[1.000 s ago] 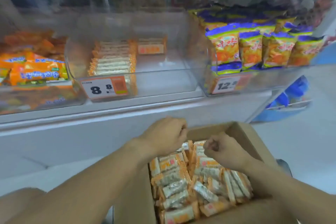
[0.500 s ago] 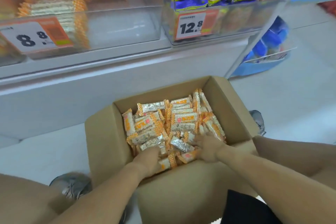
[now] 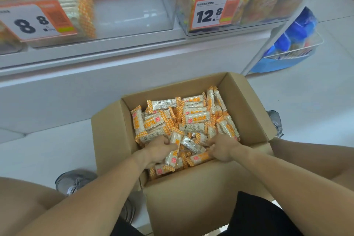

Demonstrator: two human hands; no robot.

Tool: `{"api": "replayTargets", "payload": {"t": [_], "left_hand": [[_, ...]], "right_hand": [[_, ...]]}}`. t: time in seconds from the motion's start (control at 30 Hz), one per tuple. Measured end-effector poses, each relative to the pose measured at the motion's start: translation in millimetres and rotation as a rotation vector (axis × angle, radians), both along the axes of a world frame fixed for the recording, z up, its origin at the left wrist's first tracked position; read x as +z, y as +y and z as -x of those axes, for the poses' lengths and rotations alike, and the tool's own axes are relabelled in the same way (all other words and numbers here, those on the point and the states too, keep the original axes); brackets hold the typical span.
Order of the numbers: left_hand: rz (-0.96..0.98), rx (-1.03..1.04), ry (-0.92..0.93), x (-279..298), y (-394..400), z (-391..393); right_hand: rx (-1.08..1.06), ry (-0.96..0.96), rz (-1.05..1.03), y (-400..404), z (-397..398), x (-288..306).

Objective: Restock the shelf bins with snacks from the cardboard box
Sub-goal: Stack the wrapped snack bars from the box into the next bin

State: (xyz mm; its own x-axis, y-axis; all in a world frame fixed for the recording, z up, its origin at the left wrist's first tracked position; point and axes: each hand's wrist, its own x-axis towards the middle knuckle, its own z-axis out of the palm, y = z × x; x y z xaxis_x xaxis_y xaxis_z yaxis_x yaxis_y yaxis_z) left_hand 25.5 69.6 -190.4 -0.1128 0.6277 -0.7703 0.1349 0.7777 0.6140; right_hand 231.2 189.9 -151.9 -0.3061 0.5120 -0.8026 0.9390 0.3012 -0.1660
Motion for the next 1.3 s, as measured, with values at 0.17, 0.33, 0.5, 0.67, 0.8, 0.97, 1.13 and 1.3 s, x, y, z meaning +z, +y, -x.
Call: {"api": "replayTargets", "payload": {"t": [0.17,0.33,0.5,0.67,0.8,0.97,1.13,1.3], "left_hand": [[0.106,0.132,-0.211,7,-9,-4],[0.139,0.289,-0.406,25,-3,2],[0.055,0.211,-0.320,41,-1,21],[-0.110,0.162,-0.291,94,11,52],[-0.270,0.044,-0.209,152,31,82],[-0.326,-0.144,-0.076,227,46,110],[-0.312,-0.223,-0.059,259,36,140],[-0.385,-0.121,-0.100,260,26,163]], "right_hand": [[-0.196,0.060,-0.045,4,-4,-3],[-0.344,0.182,0.028,0,17,11],[-0.254,0.280,0.008,27,45,71],[-0.325,0.577,0.019,58,56,158],[-0.253,0.676,0.193,68,61,206],[-0.177,0.787,0.250,73,72,235],[-0.140,0.885,0.226,70,73,227],[-0.223,0.964,0.187,69,88,216]]}}
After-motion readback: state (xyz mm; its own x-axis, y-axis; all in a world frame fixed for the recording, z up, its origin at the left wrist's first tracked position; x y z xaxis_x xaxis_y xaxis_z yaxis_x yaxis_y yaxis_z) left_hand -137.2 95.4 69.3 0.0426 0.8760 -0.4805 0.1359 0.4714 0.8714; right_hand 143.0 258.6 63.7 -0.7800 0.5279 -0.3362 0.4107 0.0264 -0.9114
